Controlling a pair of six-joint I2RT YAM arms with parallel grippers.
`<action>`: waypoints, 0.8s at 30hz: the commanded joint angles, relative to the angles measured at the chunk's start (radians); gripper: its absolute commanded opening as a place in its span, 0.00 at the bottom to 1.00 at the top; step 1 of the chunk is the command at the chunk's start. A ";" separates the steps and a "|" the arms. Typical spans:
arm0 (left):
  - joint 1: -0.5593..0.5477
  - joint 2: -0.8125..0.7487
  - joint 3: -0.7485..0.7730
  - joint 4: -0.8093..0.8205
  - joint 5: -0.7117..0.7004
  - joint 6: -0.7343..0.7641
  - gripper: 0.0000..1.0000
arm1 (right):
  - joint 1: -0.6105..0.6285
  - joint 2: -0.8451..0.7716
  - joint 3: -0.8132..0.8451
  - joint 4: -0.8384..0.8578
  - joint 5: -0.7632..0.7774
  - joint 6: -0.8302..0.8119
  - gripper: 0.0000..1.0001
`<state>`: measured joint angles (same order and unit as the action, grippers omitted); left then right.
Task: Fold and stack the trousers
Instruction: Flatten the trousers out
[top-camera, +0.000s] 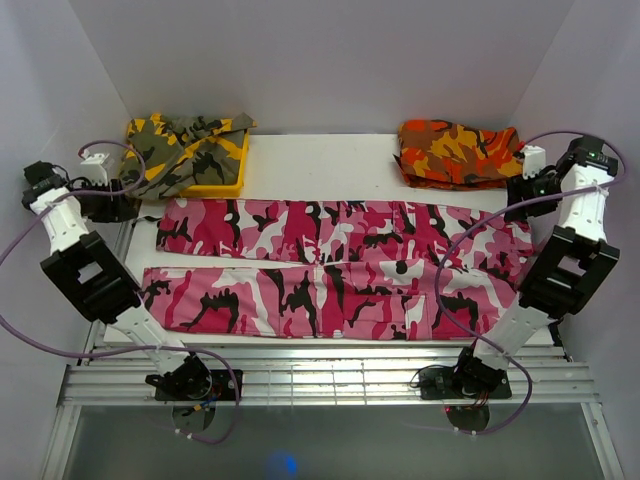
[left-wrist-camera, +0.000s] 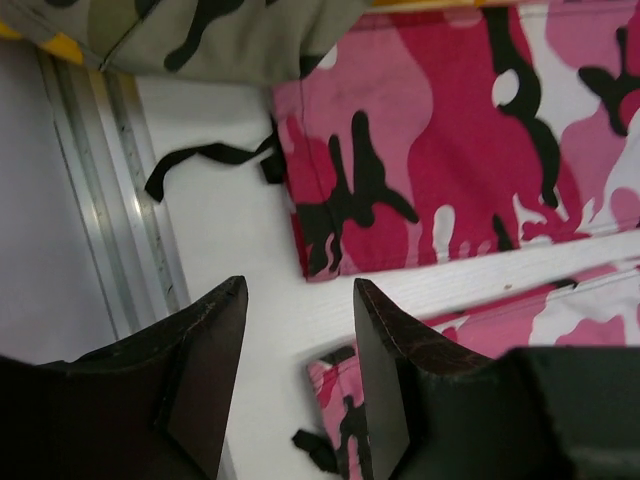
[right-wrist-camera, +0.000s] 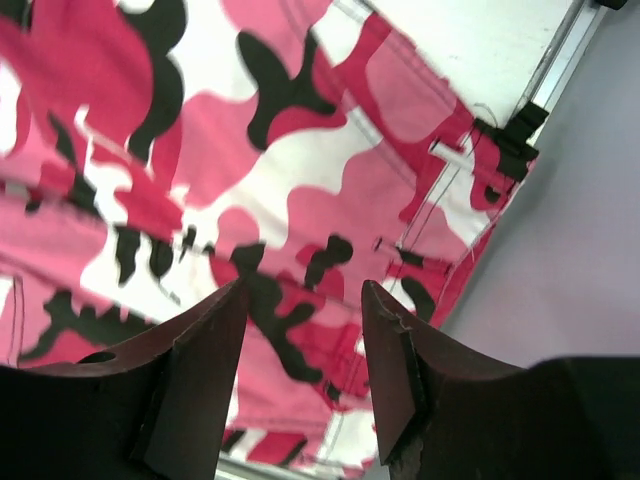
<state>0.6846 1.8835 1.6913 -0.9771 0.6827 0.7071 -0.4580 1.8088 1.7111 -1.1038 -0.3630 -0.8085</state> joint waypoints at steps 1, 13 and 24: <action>-0.045 0.017 0.010 0.113 0.117 -0.182 0.57 | 0.027 0.075 0.012 0.152 -0.005 0.181 0.55; -0.218 0.101 -0.199 0.348 -0.060 -0.308 0.52 | 0.203 0.205 -0.160 0.297 0.099 0.226 0.42; -0.204 0.071 -0.470 0.368 -0.279 -0.160 0.49 | 0.268 0.153 -0.390 0.383 0.174 0.151 0.41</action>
<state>0.4686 1.9839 1.3312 -0.5491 0.5323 0.4831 -0.1997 1.9694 1.3804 -0.7193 -0.2176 -0.6319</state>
